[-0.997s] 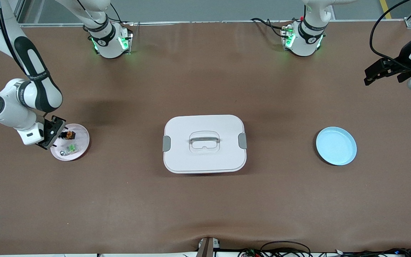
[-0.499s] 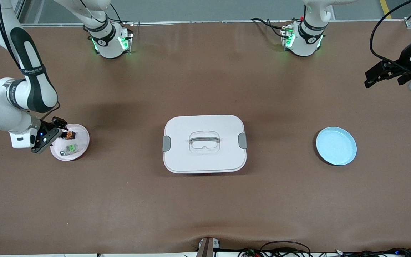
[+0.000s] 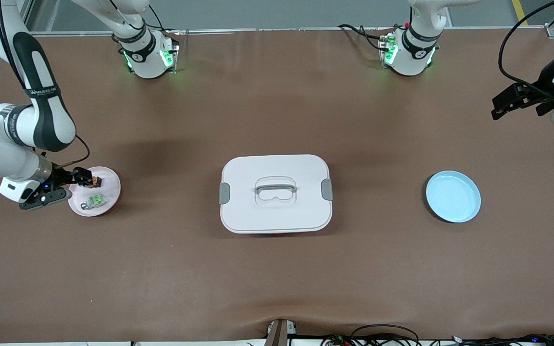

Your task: Transfer orange switch to right arm and place

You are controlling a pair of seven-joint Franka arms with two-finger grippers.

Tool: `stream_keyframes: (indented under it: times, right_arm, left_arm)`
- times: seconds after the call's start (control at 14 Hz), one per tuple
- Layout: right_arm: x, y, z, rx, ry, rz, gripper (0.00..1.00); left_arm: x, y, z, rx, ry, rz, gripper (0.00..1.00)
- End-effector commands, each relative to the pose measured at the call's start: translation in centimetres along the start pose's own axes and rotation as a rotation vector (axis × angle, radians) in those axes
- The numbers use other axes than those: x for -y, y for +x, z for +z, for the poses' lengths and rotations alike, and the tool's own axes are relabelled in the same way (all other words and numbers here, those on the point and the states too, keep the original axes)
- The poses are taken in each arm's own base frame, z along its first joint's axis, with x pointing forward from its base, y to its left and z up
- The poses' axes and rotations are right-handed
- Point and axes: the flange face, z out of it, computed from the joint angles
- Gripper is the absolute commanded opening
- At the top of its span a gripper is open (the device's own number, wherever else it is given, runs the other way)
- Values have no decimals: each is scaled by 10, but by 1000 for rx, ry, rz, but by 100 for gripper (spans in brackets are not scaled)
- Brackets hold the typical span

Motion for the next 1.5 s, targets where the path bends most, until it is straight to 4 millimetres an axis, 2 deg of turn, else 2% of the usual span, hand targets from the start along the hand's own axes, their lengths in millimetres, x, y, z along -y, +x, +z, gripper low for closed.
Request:
stream_keyframes:
  times: [0.0,0.21,0.43,0.93,1.07,1.42]
  right_arm:
    - [11,5,-25,10,-2,111,100]
    - [22,13,-50,59,8,191,100]
    - [21,14,-78,90,16,194,100]
    - [34,13,-165,189,37,175,100]
    - [43,11,-177,202,39,161,100]
    - [44,3,-207,150,21,155,100]
  left_arm:
    - [1,1,0,-13,-7,16,100]
    - [1,1,0,-13,-8,15,100]
    - [-1,0,0,-10,-9,18,100]
    - [3,-2,1,-1,-5,14,100]
    - [3,-3,0,-3,-5,14,100]
    - [3,-3,2,11,0,10,100]
